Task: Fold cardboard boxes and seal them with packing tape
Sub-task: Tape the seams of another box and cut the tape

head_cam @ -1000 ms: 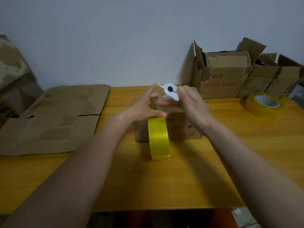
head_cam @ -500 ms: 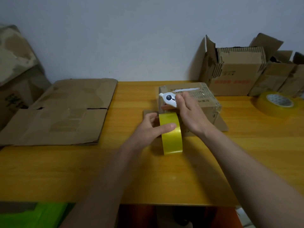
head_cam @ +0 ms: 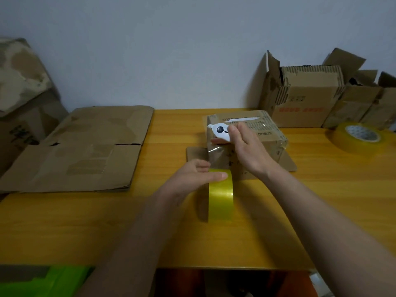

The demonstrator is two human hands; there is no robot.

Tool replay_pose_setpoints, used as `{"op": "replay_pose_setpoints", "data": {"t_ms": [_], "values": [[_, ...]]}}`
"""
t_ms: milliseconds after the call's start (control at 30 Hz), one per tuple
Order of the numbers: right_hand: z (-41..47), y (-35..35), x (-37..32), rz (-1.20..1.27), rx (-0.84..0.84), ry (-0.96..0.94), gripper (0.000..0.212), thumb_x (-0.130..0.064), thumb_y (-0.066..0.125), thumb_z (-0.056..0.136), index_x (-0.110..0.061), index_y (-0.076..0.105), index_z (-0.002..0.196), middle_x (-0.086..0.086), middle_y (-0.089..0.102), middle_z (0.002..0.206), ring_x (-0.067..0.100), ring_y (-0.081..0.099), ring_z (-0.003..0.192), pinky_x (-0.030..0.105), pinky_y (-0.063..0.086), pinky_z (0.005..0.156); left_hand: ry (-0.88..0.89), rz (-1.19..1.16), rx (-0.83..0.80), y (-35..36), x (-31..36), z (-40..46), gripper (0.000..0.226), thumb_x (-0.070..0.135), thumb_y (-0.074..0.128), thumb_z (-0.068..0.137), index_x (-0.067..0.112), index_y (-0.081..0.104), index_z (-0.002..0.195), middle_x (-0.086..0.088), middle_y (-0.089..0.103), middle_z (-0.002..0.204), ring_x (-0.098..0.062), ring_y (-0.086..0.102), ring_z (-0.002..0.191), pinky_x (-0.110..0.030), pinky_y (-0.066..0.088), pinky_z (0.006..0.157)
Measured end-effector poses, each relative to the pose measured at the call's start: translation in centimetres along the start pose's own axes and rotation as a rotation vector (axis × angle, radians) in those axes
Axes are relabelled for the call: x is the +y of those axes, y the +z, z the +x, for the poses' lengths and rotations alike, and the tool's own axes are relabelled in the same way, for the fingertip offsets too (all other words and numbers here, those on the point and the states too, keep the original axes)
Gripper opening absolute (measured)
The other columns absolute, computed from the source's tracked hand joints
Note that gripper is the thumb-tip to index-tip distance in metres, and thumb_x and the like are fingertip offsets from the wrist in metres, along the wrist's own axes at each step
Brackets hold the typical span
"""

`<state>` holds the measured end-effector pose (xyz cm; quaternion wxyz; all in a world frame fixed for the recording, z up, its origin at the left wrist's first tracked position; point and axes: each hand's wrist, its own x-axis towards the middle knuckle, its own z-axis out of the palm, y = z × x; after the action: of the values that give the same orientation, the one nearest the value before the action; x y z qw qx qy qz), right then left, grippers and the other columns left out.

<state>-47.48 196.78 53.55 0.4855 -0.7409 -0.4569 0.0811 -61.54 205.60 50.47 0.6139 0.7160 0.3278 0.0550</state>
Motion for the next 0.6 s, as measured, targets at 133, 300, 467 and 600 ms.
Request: {"op": "replay_pose_setpoints", "data": {"t_ms": [133,300,467,600], "values": [[-0.2,-0.1,0.1,0.019,-0.023,-0.013,0.026,-0.032,0.033,0.103,-0.021,0.038,0.08,-0.007,0.041,0.077,0.005,0.036,0.068,0.015,0.031,0.059,0.085,-0.332,0.2,1.5,-0.2,0.7,0.039,0.016,0.078,0.08,0.012,0.062,0.115,-0.007,0.071,0.108,-0.021,0.067,0.103,-0.043,0.049,0.101],[-0.7,-0.9,-0.4,0.067,0.084,-0.081,0.021,-0.029,0.039,0.102,-0.021,0.042,0.083,-0.009,0.042,0.075,-0.003,0.039,0.062,0.014,0.033,0.058,0.139,-0.362,0.351,2.6,-0.1,1.0,0.007,0.011,0.065,0.09,0.013,0.069,0.095,-0.004,0.069,0.084,-0.021,0.065,0.084,-0.038,0.053,0.086],[-3.6,-1.6,0.6,0.002,0.225,-0.192,0.021,-0.034,0.052,0.095,-0.014,0.056,0.095,-0.008,0.063,0.073,0.011,0.065,0.065,0.03,0.051,0.057,0.223,-0.358,0.49,3.6,-0.1,1.1,0.009,0.017,0.062,0.094,0.02,0.066,0.086,0.001,0.063,0.075,-0.009,0.058,0.071,-0.023,0.048,0.071],[-5.1,-1.4,2.4,-0.197,0.211,-0.366,0.019,-0.022,0.062,0.09,-0.007,0.067,0.1,0.002,0.069,0.08,0.009,0.062,0.068,0.017,0.049,0.063,0.277,-0.329,0.557,3.9,-0.1,1.3,0.011,0.015,0.06,0.094,0.018,0.065,0.085,0.003,0.061,0.072,-0.001,0.056,0.063,-0.01,0.044,0.06]]}}
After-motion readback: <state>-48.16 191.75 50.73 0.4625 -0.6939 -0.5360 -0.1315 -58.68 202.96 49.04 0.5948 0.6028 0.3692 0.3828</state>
